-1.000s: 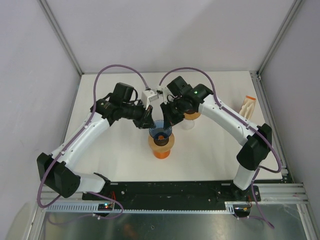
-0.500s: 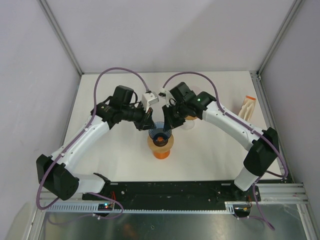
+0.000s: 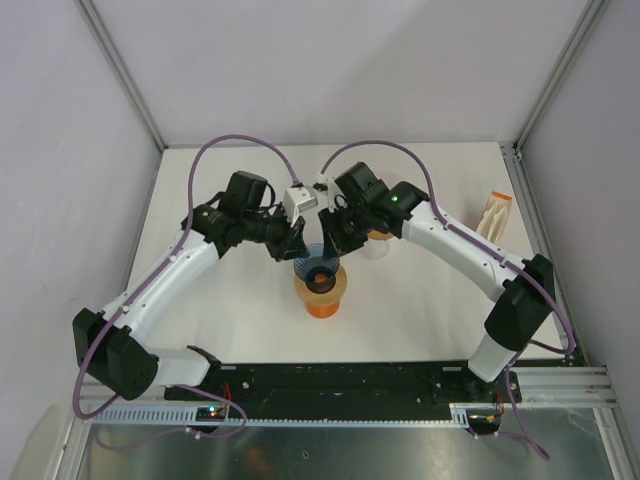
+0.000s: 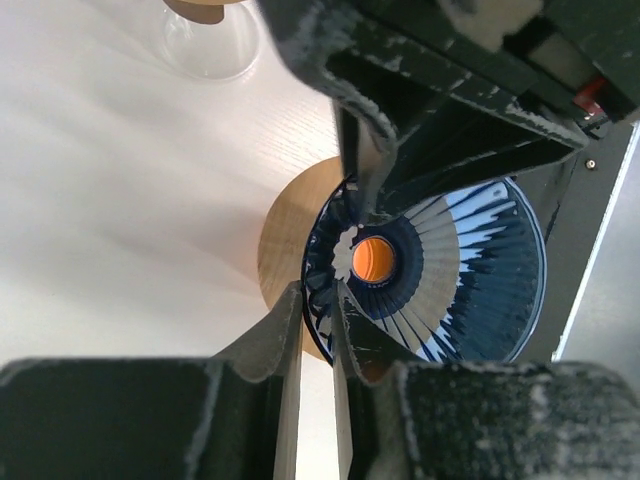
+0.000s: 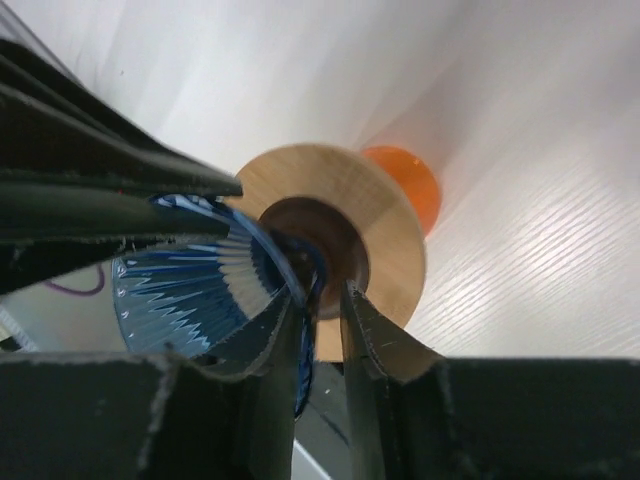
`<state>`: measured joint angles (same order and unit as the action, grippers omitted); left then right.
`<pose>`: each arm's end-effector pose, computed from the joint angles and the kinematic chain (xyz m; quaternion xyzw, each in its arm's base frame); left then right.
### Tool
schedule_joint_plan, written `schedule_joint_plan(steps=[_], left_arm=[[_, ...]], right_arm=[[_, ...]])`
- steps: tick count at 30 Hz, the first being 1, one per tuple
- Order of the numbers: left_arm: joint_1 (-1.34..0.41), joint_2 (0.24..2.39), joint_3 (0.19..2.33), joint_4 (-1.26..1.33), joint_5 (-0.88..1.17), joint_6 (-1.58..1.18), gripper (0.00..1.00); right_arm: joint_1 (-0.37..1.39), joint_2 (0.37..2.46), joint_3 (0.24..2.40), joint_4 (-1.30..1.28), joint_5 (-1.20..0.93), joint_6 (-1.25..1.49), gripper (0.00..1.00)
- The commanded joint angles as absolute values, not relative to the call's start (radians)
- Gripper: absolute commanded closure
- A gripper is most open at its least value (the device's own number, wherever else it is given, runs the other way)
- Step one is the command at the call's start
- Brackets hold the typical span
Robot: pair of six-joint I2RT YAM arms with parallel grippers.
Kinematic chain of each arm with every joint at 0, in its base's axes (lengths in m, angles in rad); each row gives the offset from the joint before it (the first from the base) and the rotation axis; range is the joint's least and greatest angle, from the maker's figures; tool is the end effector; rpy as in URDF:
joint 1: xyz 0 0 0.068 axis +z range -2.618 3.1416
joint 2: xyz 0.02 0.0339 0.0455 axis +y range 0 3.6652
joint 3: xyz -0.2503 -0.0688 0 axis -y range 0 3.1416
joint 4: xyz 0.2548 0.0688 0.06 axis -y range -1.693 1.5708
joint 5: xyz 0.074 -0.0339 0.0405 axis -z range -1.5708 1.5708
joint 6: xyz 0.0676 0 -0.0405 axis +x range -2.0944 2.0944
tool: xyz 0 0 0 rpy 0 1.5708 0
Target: Place the coffee filter in the dripper
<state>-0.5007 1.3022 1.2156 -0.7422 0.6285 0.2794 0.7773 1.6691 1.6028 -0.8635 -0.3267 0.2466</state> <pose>0.2437 -0.1787 0.2977 0.4407 0.7771 -0.3244 0.3109 0.2594 0.2857 0.2950 -0.2950 0.8902 0.2868 0.1954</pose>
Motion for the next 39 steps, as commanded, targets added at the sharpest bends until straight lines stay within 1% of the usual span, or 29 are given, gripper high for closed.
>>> schedule_joint_plan(steps=[1,4,6,11,15,19,21,23,24,25,26,27,29,30,31,34,37,39], left_arm=[[-0.511,1.312,1.231,-0.865,0.646,0.331,0.81],[-0.511,1.308,1.255,-0.864,0.650,0.322,0.73],[-0.511,1.305,1.280,-0.865,0.658,0.310,0.66],[-0.511,1.291,1.351,-0.865,0.677,0.297,0.53],[-0.511,1.291,1.381,-0.865,0.672,0.300,0.46],[-0.511,1.290,1.401,-0.865,0.669,0.301,0.41],[-0.511,1.286,1.413,-0.865,0.660,0.303,0.40],[-0.511,1.282,1.429,-0.865,0.645,0.308,0.37],[-0.511,1.280,1.436,-0.865,0.635,0.311,0.35],[-0.511,1.279,1.447,-0.865,0.620,0.315,0.33],[-0.511,1.278,1.455,-0.864,0.605,0.322,0.31],[-0.511,1.278,1.465,-0.862,0.583,0.328,0.29],[-0.510,1.279,1.477,-0.853,0.538,0.335,0.18],[-0.509,1.278,1.480,-0.846,0.518,0.336,0.10],[-0.506,1.278,1.480,-0.836,0.498,0.337,0.05],[-0.472,1.273,1.476,-0.807,0.474,0.331,0.01],[-0.396,1.277,1.469,-0.774,0.474,0.332,0.01],[-0.345,1.283,1.460,-0.751,0.473,0.339,0.00]], right_arm=[[0.770,1.687,1.688,-0.860,-0.227,0.190,0.71],[0.776,1.693,1.724,-0.871,-0.216,0.184,0.64],[0.777,1.695,1.737,-0.873,-0.212,0.179,0.62],[0.776,1.700,1.756,-0.878,-0.207,0.173,0.60],[0.778,1.694,1.766,-0.878,-0.210,0.169,0.57],[0.779,1.677,1.788,-0.877,-0.206,0.160,0.50],[0.781,1.659,1.803,-0.877,-0.202,0.149,0.42],[0.785,1.632,1.819,-0.868,-0.194,0.137,0.24],[0.786,1.618,1.824,-0.863,-0.189,0.131,0.12],[0.785,1.597,1.832,-0.855,-0.180,0.126,0.06],[0.783,1.569,1.838,-0.849,-0.167,0.120,0.04],[0.780,1.546,1.842,-0.838,-0.156,0.115,0.02],[0.762,1.484,1.836,-0.814,-0.126,0.101,0.01],[0.744,1.446,1.826,-0.798,-0.116,0.090,0.01],[0.725,1.411,1.799,-0.767,-0.112,0.079,0.01],[0.624,1.269,1.657,-0.647,-0.103,0.053,0.01],[0.493,1.143,1.497,-0.511,-0.046,0.084,0.01],[0.383,1.090,1.416,-0.476,-0.013,0.109,0.01]])
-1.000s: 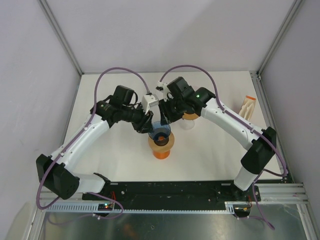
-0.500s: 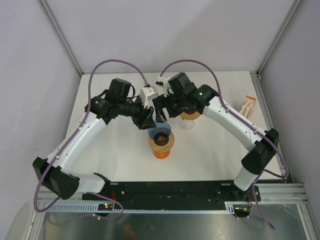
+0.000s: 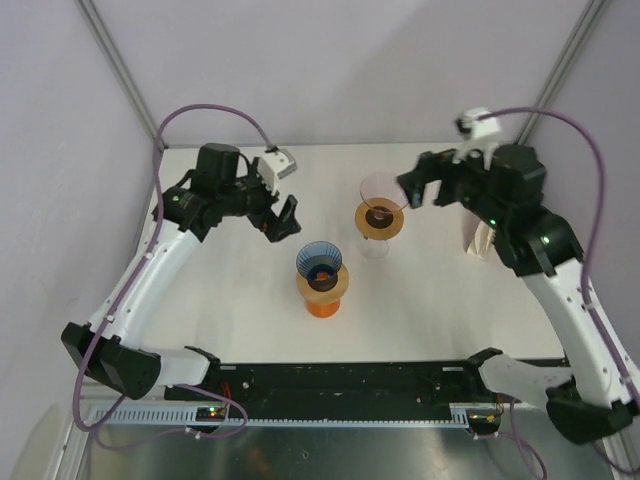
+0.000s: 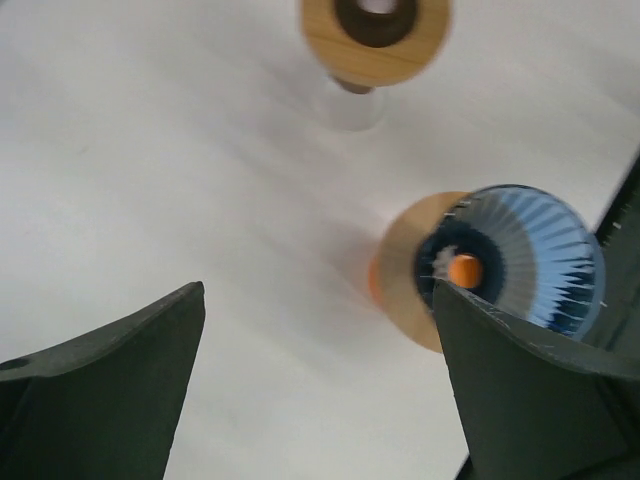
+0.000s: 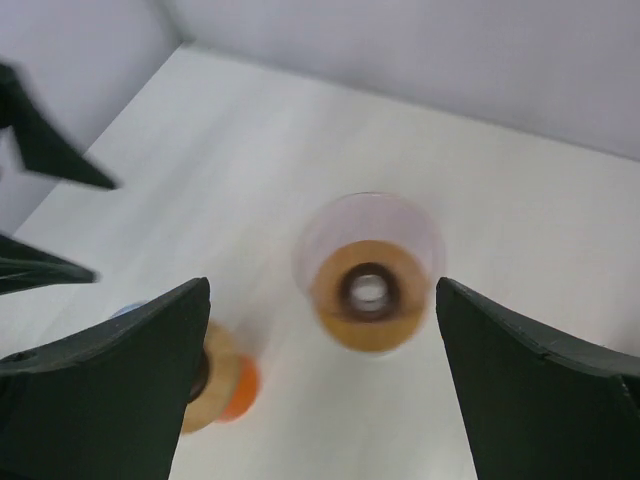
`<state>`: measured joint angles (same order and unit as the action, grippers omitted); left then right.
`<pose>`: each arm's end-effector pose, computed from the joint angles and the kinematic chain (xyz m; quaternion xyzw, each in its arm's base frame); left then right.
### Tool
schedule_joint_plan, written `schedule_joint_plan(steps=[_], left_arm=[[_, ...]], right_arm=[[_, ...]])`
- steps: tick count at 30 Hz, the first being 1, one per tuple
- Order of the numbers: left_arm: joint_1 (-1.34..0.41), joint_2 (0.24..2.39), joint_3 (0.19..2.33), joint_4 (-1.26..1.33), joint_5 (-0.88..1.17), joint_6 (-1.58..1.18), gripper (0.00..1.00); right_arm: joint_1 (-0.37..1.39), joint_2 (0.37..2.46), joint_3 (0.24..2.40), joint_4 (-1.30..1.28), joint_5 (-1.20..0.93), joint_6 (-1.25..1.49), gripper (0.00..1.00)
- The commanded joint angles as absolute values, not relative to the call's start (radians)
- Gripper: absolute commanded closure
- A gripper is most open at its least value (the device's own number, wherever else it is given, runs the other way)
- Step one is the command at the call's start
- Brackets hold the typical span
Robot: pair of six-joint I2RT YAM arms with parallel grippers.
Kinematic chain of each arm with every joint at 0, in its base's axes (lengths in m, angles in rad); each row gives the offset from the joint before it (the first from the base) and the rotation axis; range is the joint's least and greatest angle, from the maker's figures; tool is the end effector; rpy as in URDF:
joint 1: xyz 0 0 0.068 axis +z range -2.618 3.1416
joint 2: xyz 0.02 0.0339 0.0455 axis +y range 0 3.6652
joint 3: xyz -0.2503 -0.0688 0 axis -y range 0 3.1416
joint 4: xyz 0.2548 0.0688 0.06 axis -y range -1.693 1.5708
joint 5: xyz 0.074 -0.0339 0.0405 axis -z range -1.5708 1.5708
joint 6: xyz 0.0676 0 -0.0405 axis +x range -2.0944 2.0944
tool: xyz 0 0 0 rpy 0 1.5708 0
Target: Place the coffee filter in the dripper
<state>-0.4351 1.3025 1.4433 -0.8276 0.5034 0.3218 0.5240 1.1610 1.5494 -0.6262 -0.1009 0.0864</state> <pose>0.2588 -0.1562 0.3655 0.4224 0.7741 -0.2482 0.4009 0.2309 0.1413 0.4618 -0.2008 0.7595 0.2233 0.5770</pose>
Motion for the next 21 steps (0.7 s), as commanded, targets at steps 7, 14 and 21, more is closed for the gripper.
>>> schedule_joint_plan(steps=[7,14,21], left_arm=[[-0.285,1.291,1.398,-0.682,0.470,0.362,0.01],[-0.276,1.304,1.385,-0.665,0.490,0.371,0.00],[-0.260,1.324,1.372,-0.665,0.525,0.379,0.00]], right_arm=[[-0.028,1.118,1.163,-0.426,0.050,0.236,0.33],[-0.162,1.239,1.025,-0.292,0.104,0.229,0.47],[-0.167,1.358,1.004,-0.266,0.161,0.204,0.63]])
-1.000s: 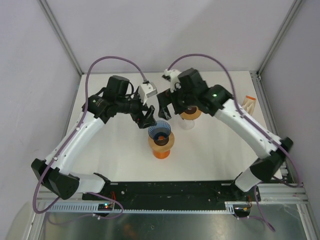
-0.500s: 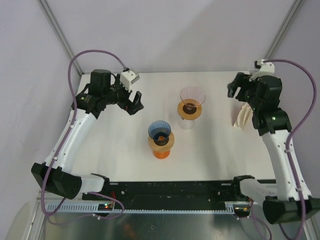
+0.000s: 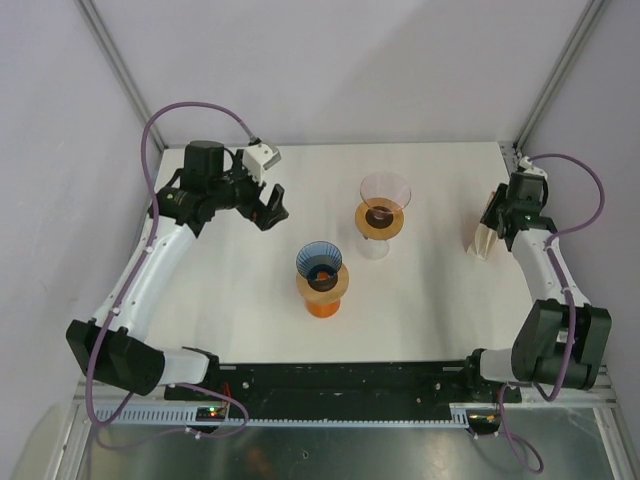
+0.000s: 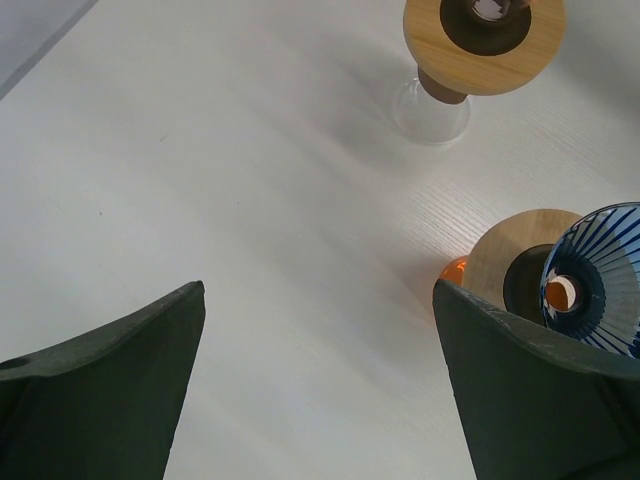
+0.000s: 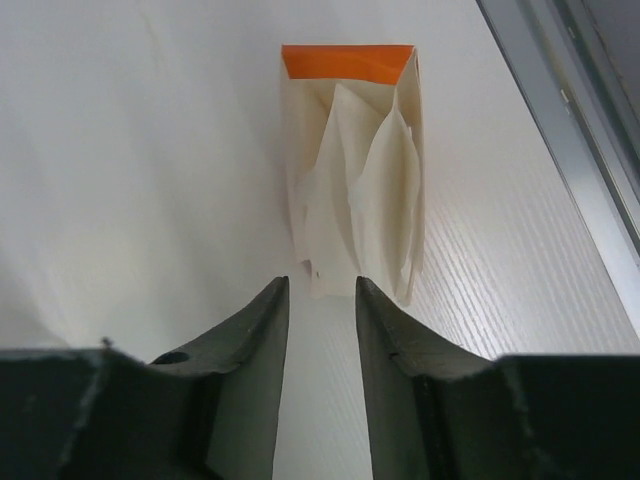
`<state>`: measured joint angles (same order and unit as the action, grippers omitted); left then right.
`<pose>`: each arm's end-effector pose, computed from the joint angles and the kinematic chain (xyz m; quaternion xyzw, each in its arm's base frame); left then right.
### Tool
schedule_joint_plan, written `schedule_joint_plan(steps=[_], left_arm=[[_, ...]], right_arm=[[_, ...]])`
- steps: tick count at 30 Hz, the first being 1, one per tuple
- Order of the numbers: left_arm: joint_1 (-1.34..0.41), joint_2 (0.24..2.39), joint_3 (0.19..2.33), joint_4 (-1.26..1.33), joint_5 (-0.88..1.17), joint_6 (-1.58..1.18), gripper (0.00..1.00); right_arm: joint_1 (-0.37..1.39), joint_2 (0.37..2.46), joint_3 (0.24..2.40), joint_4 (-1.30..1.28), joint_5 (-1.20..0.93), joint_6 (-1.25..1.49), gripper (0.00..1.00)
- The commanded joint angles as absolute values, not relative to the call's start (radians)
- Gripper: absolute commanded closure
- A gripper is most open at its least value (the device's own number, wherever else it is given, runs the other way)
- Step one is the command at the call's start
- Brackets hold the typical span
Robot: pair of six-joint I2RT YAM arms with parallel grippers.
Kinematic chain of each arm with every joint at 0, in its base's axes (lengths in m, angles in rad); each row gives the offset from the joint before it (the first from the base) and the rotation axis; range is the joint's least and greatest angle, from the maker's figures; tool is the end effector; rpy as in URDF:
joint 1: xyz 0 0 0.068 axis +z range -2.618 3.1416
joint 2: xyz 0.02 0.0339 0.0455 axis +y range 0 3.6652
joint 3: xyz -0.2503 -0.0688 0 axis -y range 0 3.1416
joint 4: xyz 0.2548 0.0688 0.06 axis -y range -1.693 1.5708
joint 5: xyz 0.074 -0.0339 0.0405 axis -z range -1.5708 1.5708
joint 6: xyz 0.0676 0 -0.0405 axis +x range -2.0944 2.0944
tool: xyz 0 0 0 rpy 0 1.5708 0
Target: Place the coffee filter in the dripper
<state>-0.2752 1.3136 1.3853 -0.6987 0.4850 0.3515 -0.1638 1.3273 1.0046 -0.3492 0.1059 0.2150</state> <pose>0.2941 -0.1158 0.3552 0.3704 0.7889 -0.1969 0.4491 0.3253 -0.0610 0.2446 0.1919 0.8790 -0.0365 0.4349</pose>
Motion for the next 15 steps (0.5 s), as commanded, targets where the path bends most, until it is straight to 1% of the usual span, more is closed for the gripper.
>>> schedule_joint_plan(steps=[1,10,15], left_arm=[[-0.258,1.328,1.372,-0.665,0.530,0.379,0.00],[-0.250,1.348,1.386,-0.665,0.548,0.384,0.00],[-0.250,1.347,1.381,-0.664,0.555,0.385,0.00]], right_arm=[[-0.165,1.365,0.994,-0.262,0.164,0.206,0.64],[-0.170,1.358,0.939,-0.171,0.159,0.234,0.65],[-0.217,1.363,0.940,-0.128,0.091,0.375,0.61]])
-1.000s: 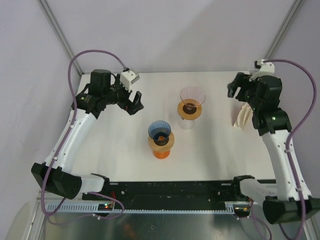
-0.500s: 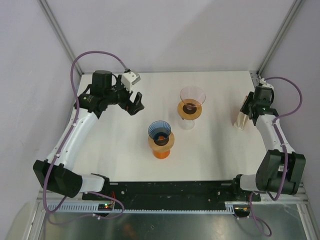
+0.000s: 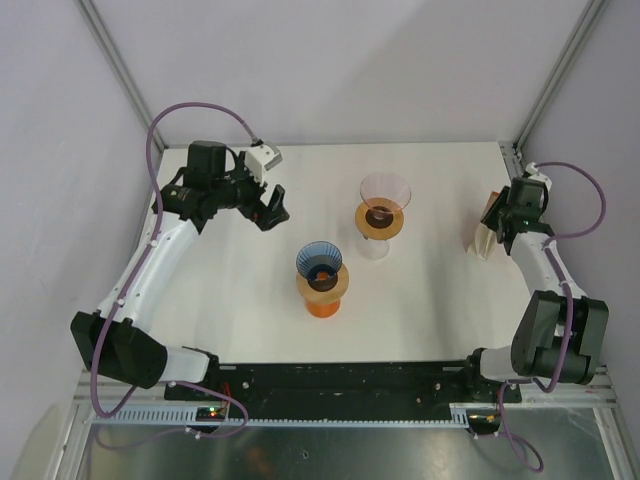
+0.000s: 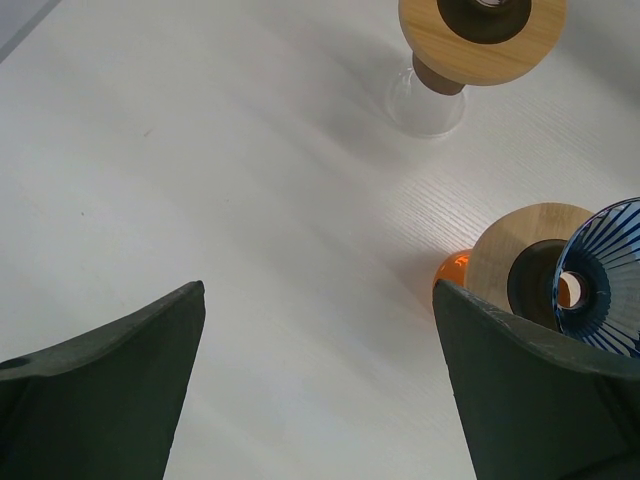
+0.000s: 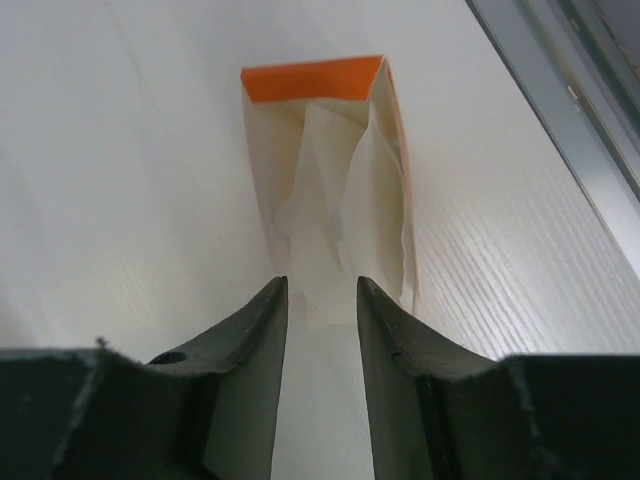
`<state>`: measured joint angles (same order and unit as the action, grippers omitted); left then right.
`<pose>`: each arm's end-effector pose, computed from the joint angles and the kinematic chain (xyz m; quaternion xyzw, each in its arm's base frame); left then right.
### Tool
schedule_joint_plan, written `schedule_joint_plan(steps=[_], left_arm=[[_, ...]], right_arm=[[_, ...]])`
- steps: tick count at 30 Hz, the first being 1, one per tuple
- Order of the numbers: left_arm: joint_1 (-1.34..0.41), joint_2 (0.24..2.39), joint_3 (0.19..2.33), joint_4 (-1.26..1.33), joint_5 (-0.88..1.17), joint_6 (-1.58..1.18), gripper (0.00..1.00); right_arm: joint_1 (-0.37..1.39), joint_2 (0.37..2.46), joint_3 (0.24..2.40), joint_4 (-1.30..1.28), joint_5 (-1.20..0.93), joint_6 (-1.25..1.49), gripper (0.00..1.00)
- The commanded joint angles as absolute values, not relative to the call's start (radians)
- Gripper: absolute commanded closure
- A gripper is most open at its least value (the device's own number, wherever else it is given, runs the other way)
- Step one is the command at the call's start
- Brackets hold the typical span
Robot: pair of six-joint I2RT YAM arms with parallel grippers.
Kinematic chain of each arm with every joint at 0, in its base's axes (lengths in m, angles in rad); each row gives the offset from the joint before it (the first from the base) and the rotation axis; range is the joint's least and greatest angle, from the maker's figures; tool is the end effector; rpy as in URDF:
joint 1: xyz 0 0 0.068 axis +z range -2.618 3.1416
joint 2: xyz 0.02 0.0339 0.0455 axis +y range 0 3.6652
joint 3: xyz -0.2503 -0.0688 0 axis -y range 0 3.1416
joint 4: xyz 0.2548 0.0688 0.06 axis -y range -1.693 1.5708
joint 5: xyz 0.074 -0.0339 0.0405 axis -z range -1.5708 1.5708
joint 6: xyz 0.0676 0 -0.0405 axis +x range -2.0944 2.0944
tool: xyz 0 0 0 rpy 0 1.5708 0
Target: Place the coffee filter in the dripper
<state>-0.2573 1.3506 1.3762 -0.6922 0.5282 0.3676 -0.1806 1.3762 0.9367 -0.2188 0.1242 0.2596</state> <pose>0.3033 -0.1150 0.3424 0.3754 0.7912 -0.2112 0.4340 0.3323 -0.0692 0.2187 0.2223 0.8684 -0.0383 0.4416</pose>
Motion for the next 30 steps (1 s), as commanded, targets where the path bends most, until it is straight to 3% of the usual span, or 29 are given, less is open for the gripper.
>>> schedule_joint_plan(steps=[1,17,30], left_arm=[[-0.250,1.346,1.381,-0.665,0.558,0.386,0.00],[-0.249,1.340,1.368,-0.667,0.571,0.389,0.00],[-0.245,1.315,1.352,-0.666,0.587,0.402,0.00]], right_arm=[[-0.223,1.365,0.940,-0.117,0.089,0.402,0.60],[-0.180,1.362,0.975,-0.118,0.176,0.496,0.61],[-0.102,1.326,0.855,-0.136,0.152,0.075,0.57]])
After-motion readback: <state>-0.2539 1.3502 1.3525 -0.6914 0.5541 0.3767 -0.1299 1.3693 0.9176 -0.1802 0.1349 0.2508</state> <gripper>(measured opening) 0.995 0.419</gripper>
